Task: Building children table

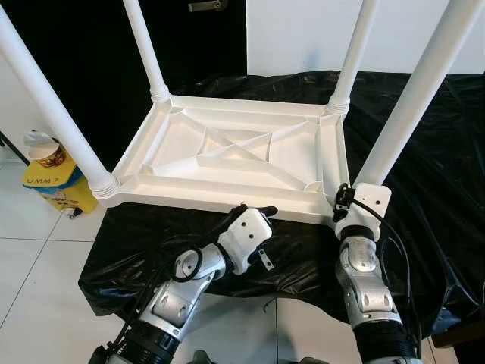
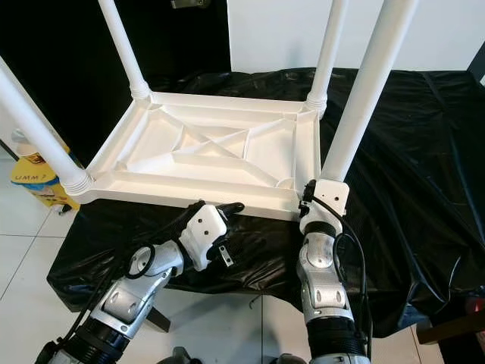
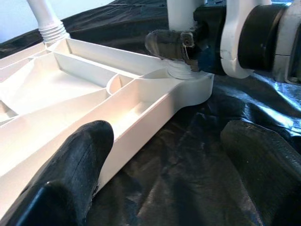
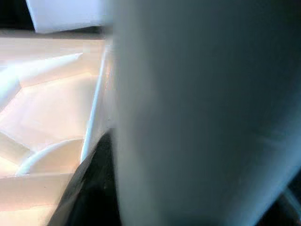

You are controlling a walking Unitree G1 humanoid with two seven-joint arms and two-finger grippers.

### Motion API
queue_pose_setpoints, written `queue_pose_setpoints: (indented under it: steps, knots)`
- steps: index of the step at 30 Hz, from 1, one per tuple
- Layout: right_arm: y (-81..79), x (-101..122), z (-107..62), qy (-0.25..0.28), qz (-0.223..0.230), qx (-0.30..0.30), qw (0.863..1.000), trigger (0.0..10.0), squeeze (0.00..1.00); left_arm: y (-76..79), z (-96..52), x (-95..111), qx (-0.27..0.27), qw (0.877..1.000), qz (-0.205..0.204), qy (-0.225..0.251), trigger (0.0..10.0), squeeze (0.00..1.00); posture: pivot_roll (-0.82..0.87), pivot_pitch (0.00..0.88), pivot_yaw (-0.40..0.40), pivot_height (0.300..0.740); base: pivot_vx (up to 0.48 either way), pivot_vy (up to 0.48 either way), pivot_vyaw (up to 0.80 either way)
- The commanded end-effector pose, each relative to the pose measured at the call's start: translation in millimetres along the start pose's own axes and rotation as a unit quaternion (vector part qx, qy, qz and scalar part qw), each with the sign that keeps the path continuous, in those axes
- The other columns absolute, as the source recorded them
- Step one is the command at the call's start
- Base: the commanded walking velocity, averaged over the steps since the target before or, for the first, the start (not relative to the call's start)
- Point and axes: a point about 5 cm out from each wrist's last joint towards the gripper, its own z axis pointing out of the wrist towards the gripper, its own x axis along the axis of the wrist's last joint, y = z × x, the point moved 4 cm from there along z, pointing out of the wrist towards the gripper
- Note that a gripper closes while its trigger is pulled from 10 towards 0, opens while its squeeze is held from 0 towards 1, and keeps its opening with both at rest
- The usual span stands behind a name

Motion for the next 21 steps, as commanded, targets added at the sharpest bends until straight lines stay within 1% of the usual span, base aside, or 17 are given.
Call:
queue_pose_setpoints:
  steps: [1, 3, 4, 6, 7, 8, 9, 10, 11, 13, 14, 16, 17, 18, 20, 21]
  knots:
    - [3.0, -14.6, -3.5, -0.026, -0.015, -0.002, 1.0, 10.0, 1.0, -5.6, -1.6, -1.6, 0.008, 1.0, 0.003, -0.002, 10.0, 0.0, 0.02, 0.061, 0.032, 0.74, 0.0, 0.0, 0.0]
    - [2.0, -12.1, -3.3, -0.019, -0.014, 0.005, 1.0, 10.0, 1.0, -8.5, -2.3, -1.9, 0.011, 1.0, 0.005, -0.003, 10.0, 0.0, 0.02, 0.061, 0.032, 0.74, 0.0, 0.0, 0.0]
    - [3.4, -2.5, -5.6, 0.011, -0.02, 0.019, 1.0, 10.0, 1.0, -17.2, -5.0, -0.7, 0.024, 1.0, 0.007, -0.002, 10.0, 0.0, 0.02, 0.068, 0.028, 0.74, 0.0, 0.0, 0.0]
    - [5.7, 9.8, -11.5, 0.052, -0.03, 0.041, 0.997, 10.0, 1.0, -30.9, -8.5, 2.1, 0.044, 0.999, 0.006, 0.003, 10.0, 0.0, 0.02, 0.068, 0.033, 0.74, 0.0, 0.0, 0.0]
    - [5.7, 9.8, -11.5, 0.052, -0.03, 0.041, 0.997, 10.0, 1.0, -30.9, -8.5, 2.1, 0.044, 0.999, 0.006, 0.003, 10.0, 0.0, 0.02, 0.068, 0.033, 0.74, 0.0, 0.0, 0.0]
    - [6.8, 13.0, -14.7, 0.065, -0.036, 0.05, 0.996, 10.0, 0.86, -36.5, -9.8, 3.2, 0.053, 0.999, 0.006, 0.004, 10.0, 0.0, 0.02, 0.068, 0.033, 0.74, 0.0, 0.0, 0.0]
    - [9.9, 14.8, -19.9, 0.075, -0.04, 0.056, 0.995, 10.0, 0.0, -42.3, -11.0, 4.9, 0.061, 0.998, 0.009, 0.007, 10.0, 0.0, 0.02, 0.069, 0.036, 0.74, 0.0, 0.0, 0.0]
    - [9.9, 14.8, -19.9, 0.075, -0.04, 0.056, 0.995, 10.0, 0.0, -42.3, -11.0, 4.9, 0.061, 0.998, 0.009, 0.007, 10.0, 0.0, 0.02, 0.069, 0.036, 0.74, 0.0, 0.0, 0.0]
    - [12.0, 16.0, -26.5, 0.085, -0.048, 0.067, 0.993, 10.0, 0.0, -48.8, -12.9, 6.2, 0.068, 0.998, 0.011, 0.008, 10.0, 0.0, 0.01, 0.07, 0.043, 0.74, 0.0, 0.0, 0.0]
    - [12.0, 16.0, -26.5, 0.085, -0.048, 0.067, 0.993, 10.0, 0.0, -48.8, -12.9, 6.2, 0.068, 0.998, 0.011, 0.008, 10.0, 0.0, 0.01, 0.07, 0.043, 0.74, 0.0, 0.0, 0.0]
    - [12.6, 14.8, -35.4, 0.087, -0.052, 0.084, 0.991, 10.0, 0.0, -56.8, -15.3, 10.3, 0.076, 0.997, 0.003, 0.018, 10.0, 0.0, 0.0, 0.073, 0.053, 0.74, 0.0, 0.0, 0.0]
    - [12.6, 14.8, -35.4, 0.087, -0.052, 0.084, 0.991, 10.0, 0.0, -56.8, -15.3, 10.3, 0.076, 0.997, 0.003, 0.018, 10.0, 0.0, 0.0, 0.073, 0.053, 0.74, 0.0, 0.0, 0.0]
    - [13.6, 13.6, -44.4, 0.088, -0.056, 0.098, 0.99, 10.0, 0.0, -64.4, -17.4, 14.0, 0.081, 0.996, -0.001, 0.025, 10.0, 0.0, -0.01, 0.076, 0.066, 0.74, 0.0, 0.0, 0.0]
    - [14.9, 12.3, -54.3, 0.087, -0.058, 0.113, 0.988, 10.0, 0.0, -71.6, -19.3, 17.2, 0.084, 0.996, -0.003, 0.028, 10.0, 0.0, -0.02, 0.098, 0.08, 0.74, 0.0, 0.0, 0.0]
    - [14.9, 10.9, -72.6, 0.08, -0.061, 0.147, 0.984, 10.0, 0.0, -81.0, -22.8, 21.4, 0.082, 0.996, 0.0, 0.031, 10.0, 0.0, -0.02, 0.113, 0.088, 0.74, 0.0, 0.0, 0.0]
    - [14.9, 10.9, -72.6, 0.08, -0.061, 0.147, 0.984, 10.0, 0.0, -81.0, -22.8, 21.4, 0.082, 0.996, 0.0, 0.031, 10.0, 0.0, -0.02, 0.113, 0.088, 0.74, 0.0, 0.0, 0.0]
